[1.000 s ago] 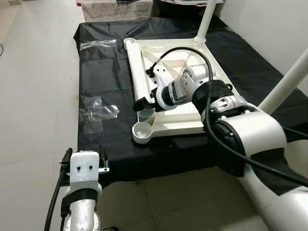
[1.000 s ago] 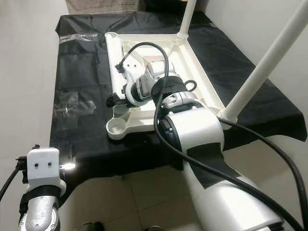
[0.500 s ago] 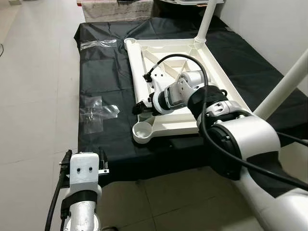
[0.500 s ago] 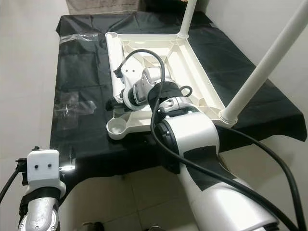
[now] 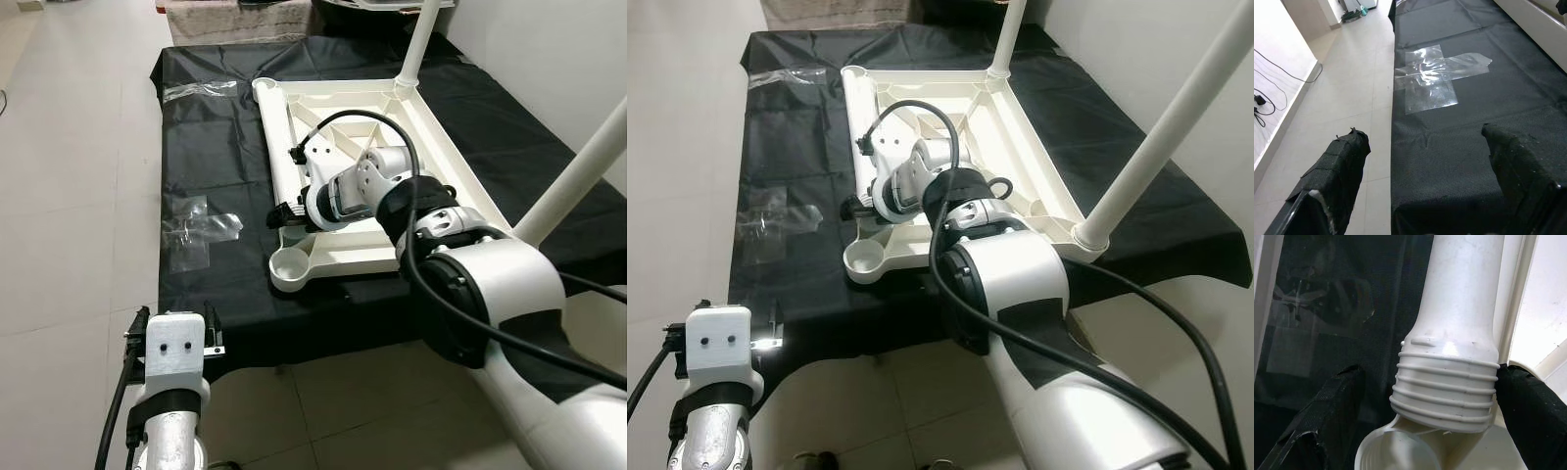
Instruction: Building children table
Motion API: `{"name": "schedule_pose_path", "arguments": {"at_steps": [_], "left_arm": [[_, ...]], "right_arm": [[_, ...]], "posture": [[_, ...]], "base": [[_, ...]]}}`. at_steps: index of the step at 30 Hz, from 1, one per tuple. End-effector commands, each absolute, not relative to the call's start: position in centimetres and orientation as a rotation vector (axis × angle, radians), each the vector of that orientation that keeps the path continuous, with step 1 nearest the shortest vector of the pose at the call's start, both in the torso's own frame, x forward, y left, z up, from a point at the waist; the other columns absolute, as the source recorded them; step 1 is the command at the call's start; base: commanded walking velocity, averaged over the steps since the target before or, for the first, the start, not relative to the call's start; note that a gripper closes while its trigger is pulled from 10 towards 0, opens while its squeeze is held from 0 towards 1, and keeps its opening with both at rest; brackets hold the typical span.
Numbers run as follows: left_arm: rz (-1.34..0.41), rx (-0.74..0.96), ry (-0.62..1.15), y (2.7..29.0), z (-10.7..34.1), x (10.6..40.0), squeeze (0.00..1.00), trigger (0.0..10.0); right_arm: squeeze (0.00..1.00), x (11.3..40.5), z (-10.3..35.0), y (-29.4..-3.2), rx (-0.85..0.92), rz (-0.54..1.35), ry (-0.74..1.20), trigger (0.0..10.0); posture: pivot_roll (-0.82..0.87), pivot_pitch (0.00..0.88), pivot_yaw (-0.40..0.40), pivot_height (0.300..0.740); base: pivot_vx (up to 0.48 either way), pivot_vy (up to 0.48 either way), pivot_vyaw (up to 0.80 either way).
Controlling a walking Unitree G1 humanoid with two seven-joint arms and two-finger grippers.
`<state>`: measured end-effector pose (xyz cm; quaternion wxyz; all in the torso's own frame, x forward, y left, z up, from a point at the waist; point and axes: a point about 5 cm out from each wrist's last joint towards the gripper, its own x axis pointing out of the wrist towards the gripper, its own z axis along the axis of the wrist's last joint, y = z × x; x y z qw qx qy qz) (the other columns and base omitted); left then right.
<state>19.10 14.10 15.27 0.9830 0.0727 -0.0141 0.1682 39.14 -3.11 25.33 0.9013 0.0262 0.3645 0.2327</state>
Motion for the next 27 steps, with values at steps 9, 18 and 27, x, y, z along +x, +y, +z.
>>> {"name": "schedule_pose_path", "arguments": {"at_steps": [9, 18, 27], "left_arm": [[0.361, 0.105, -0.016, 13.82, 15.15, 18.75, 0.00, 10.0], [0.364, 0.104, -0.014, 13.83, 15.12, 18.69, 0.00, 10.0], [0.367, 0.106, -0.014, 13.94, 15.10, 18.74, 0.00, 10.0]], "right_arm": [[0.00, 39.09, 24.48, -2.32, 0.041, 0.440, 0.741, 10.0], [0.00, 39.13, 24.37, -2.24, 0.038, 0.429, 0.732, 0.0], [0.00, 39.23, 24.20, -2.00, 0.026, 0.455, 0.702, 0.0]], "posture": [[0.02, 0.184, -0.121, 0.740], [0.02, 0.191, -0.123, 0.740], [0.02, 0.194, -0.119, 0.740]], "base": [[0.000, 0.000, 0.00], [0.000, 0.000, 0.00], [0.000, 0.000, 0.00]]}}
